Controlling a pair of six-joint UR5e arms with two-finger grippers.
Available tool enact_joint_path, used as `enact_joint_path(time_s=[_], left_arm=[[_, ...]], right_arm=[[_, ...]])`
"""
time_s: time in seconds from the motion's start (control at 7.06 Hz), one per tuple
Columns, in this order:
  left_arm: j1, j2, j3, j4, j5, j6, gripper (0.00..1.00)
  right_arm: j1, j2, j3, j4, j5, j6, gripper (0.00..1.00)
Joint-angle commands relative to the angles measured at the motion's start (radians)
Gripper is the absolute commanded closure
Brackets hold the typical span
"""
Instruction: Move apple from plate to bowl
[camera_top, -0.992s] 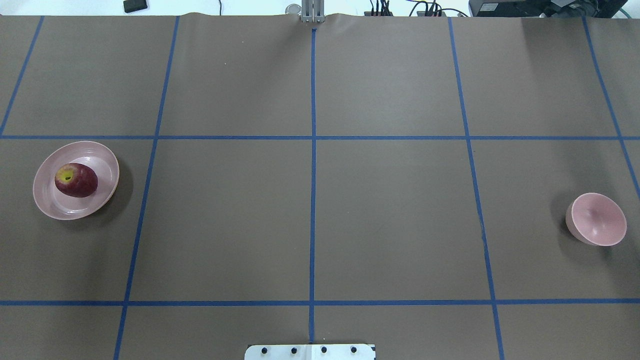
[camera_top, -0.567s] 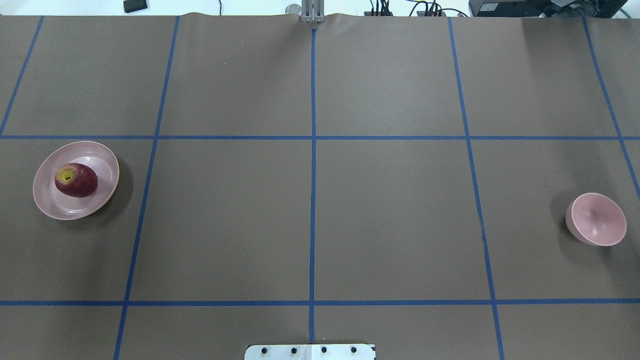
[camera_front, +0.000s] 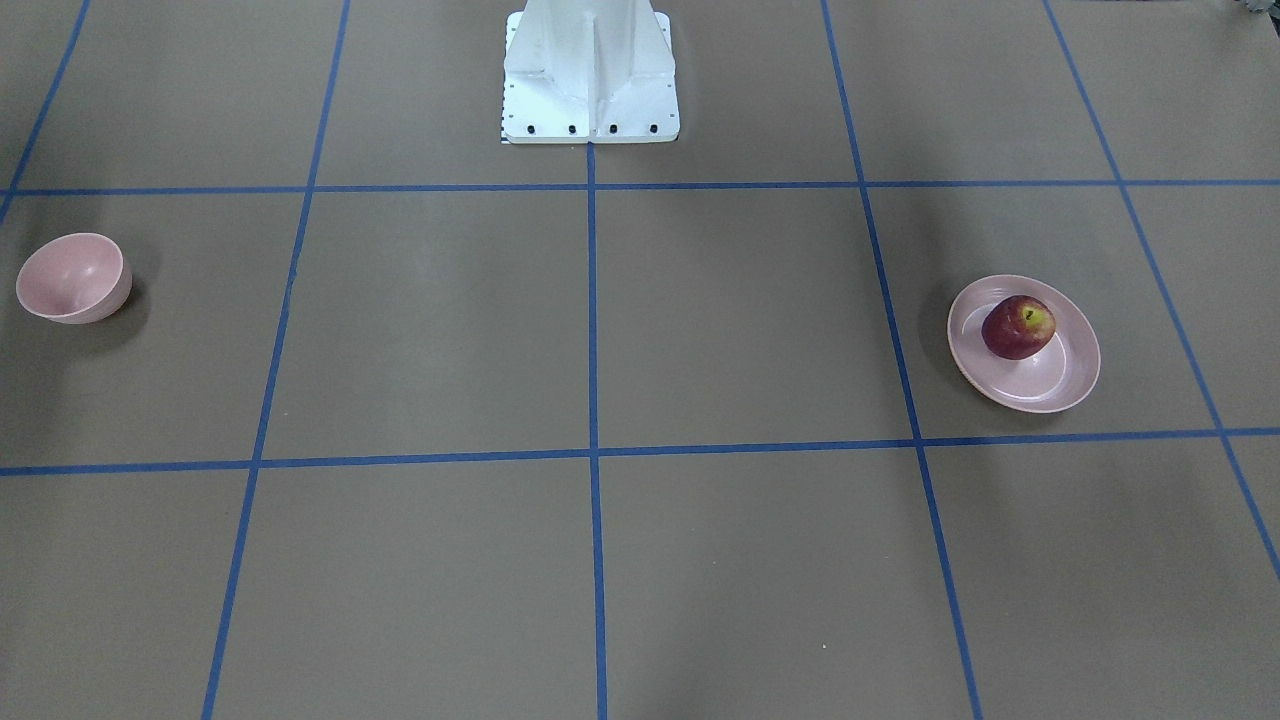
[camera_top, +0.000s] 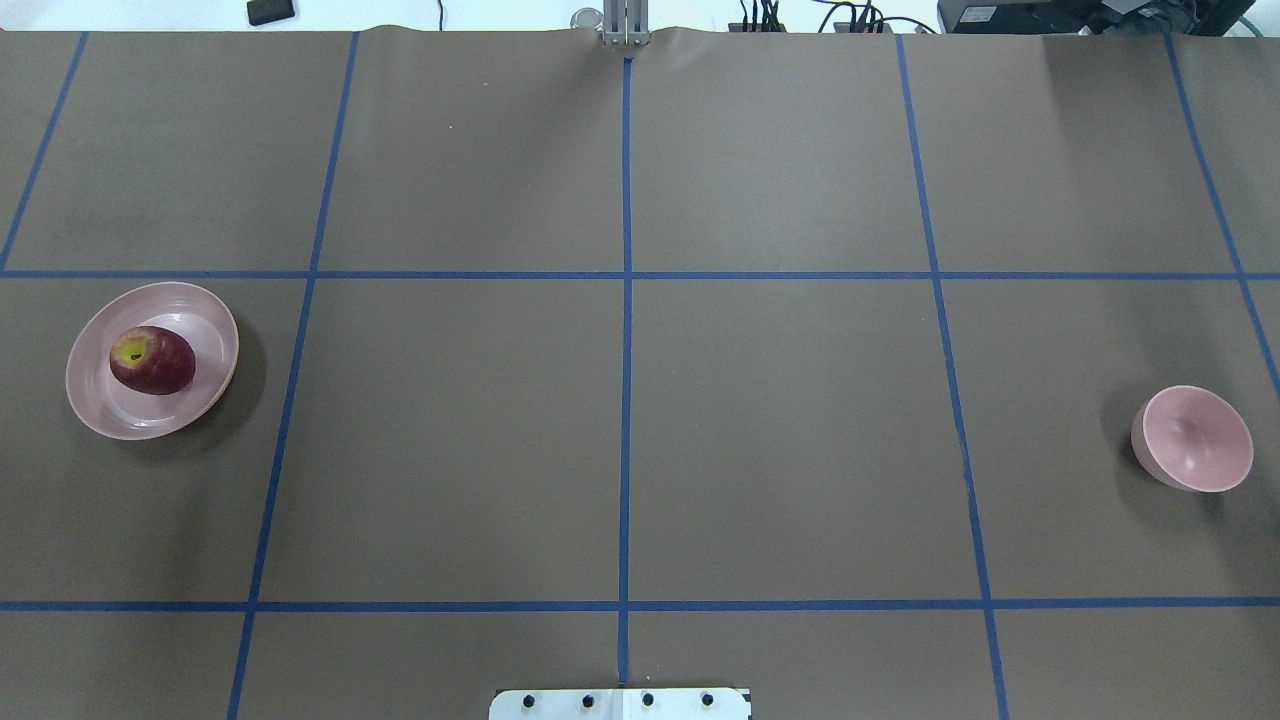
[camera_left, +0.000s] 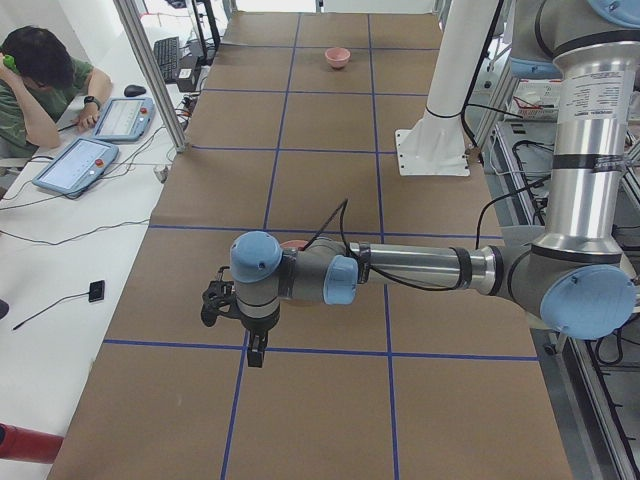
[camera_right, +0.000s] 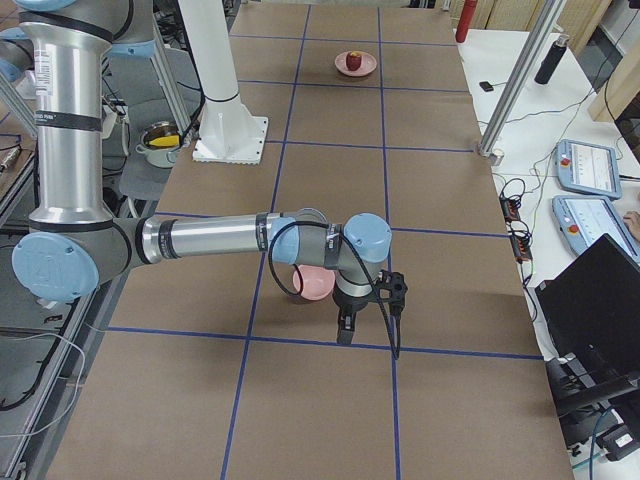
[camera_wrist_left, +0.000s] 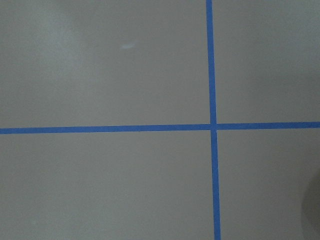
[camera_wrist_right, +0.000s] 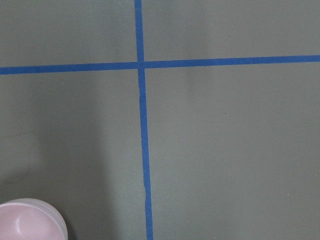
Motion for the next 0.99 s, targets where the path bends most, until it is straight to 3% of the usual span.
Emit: enact_joint_path(time_s=[0.0, 0.43, 0.71, 0.85], left_arm=[[0.000, 0.003, -0.003, -0.005, -0.011, 0.006, 0.01], [0.000, 0.005, -0.008, -0.007, -0.019, -0.001, 0.01], [0.000, 0.003, -0.006, -0.005, -0.076, -0.002, 0.01], [0.002, 0.003, -0.006, -0.007, -0.076, 0.000, 0.01]], right_arm=[[0.003, 0.001, -0.003, 0.000, -0.002, 0.000, 0.00], [-0.003, 0.079, 0.011, 0.003, -0.005, 0.007, 0.00], [-0.027, 0.081, 0.016, 0.011, 0.041, 0.006, 0.00], [-0.035, 0.067, 0.011, 0.082, 0.096, 0.006, 0.00]])
